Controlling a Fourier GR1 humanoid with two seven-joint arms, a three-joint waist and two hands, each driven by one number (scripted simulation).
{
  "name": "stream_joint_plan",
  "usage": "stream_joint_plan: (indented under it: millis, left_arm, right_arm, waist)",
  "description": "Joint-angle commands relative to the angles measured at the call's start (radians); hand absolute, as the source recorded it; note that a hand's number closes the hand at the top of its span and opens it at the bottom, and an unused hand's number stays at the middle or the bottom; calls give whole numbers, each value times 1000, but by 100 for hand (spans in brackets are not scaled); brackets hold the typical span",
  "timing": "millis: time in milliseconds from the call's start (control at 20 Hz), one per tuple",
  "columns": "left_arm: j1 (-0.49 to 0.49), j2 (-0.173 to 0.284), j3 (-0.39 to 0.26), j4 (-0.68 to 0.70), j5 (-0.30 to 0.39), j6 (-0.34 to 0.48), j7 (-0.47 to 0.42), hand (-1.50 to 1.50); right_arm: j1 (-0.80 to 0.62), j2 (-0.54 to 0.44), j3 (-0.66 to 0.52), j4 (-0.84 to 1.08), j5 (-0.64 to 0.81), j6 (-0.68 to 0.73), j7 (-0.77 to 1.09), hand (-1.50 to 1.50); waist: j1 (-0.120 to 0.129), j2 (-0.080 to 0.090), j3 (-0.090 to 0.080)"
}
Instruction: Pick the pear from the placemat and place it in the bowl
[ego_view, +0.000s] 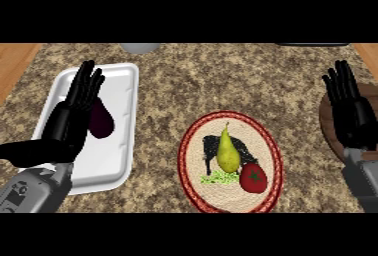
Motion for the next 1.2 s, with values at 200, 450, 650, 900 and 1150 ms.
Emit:
stream_joint_plan:
  millis: [200,450,650,900,1150]
  left_arm:
    - [31,-21,-35,90,-44,37,75,0]
    - [86,-54,-52,103,-21,52,104,0]
    - [53,-79,-44,159,-29,25,86,0]
    - [83,-95,-47,146,-54,27,94,0]
    - [98,-94,-60,78,-79,64,152,0]
  right_arm:
    - [-4,56,409,-134,274,-17,198,150]
    - [93,222,406,-138,527,-486,88,-150]
    - [197,344,498,-221,599,-585,-88,-150]
    - [206,300,609,-399,916,-708,202,-150]
    - [236,199,502,-521,1132,-564,549,-150]
  waist:
    - [3,25,-11]
    - [-39,14,-7]
    - [-33,24,-6]
    - [-28,19,-9]
    - [-35,15,-10]
